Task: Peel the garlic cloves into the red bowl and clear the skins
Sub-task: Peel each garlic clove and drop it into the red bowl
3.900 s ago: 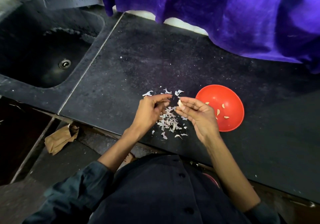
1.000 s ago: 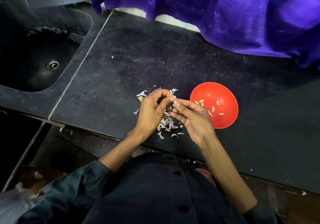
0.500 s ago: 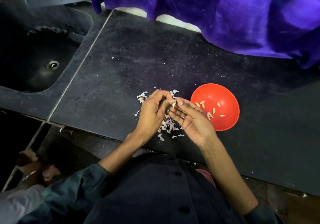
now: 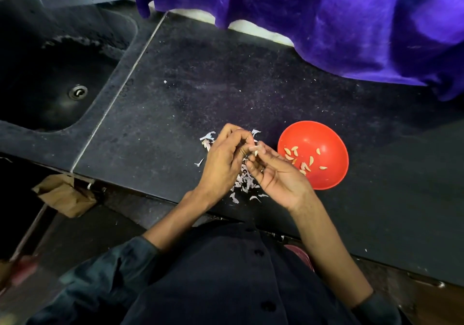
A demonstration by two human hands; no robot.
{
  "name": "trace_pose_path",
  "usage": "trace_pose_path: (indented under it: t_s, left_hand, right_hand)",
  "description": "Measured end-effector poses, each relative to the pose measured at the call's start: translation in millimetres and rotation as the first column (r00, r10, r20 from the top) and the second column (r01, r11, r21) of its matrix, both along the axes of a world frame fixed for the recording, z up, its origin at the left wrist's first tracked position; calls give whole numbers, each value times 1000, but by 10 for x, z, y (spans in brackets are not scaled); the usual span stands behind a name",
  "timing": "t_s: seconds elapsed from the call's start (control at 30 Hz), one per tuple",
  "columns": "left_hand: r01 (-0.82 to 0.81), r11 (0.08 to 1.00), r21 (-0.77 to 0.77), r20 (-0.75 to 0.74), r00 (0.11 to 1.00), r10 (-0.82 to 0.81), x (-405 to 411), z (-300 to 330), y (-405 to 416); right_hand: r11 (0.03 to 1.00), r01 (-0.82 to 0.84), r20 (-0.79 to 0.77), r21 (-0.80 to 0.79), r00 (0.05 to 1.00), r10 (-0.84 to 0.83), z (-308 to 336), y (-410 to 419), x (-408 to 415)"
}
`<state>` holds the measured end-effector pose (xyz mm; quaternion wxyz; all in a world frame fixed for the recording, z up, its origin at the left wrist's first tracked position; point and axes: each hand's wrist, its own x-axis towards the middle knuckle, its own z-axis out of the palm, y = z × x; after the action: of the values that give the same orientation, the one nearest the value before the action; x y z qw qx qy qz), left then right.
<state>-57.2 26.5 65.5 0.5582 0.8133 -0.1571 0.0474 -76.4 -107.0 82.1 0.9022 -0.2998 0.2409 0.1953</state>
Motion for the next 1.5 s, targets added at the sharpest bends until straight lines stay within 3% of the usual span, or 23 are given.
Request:
trace_pose_path:
  t_s: [0.2, 0.33, 0.57, 0.73, 0.83, 0.97, 1.07, 1.2, 1.33, 1.5]
  left_hand:
    - [-66, 996, -64, 7, 998, 66, 14, -13, 56]
    - [-159, 984, -86, -117, 982, 148, 58, -98, 140]
    - [-37, 991, -126, -274, 962, 1, 11, -50, 103]
    - [15, 989, -147, -217, 975, -47, 2, -38, 74]
    - [-8, 998, -63, -122, 992, 1, 14, -75, 90]
    - [-46, 967, 251, 133, 991, 13, 5, -95, 110]
    - [-84, 907, 412, 201, 980, 0, -18, -108, 118]
    - [-52, 890, 453, 47, 998, 34, -23, -101, 90]
    - [16, 941, 339, -236, 969, 68, 27, -181, 84]
    - [-16, 977, 213, -340, 936, 90, 55, -274, 144]
  right_hand:
    - [997, 78, -77, -27, 994, -80, -6, -38, 8]
    - [989, 90, -33, -119, 995, -94, -16, -89, 4]
    - [944, 95, 110, -316, 992, -64, -49, -85, -21]
    - [909, 108, 148, -402, 988, -52, -69, -73, -54]
    - [918, 93, 141, -385, 989, -41, -68, -61, -69]
    - [911, 106, 153, -399, 987, -48, -82, -43, -65]
    - [860, 126, 222, -495, 975, -15, -104, -39, -63]
    - [764, 144, 294, -629, 954, 62, -128, -33, -76]
    - [633, 232, 361, -738, 929, 81, -168, -48, -70]
    - [633, 277, 339, -722, 940, -24, -203, -292, -52]
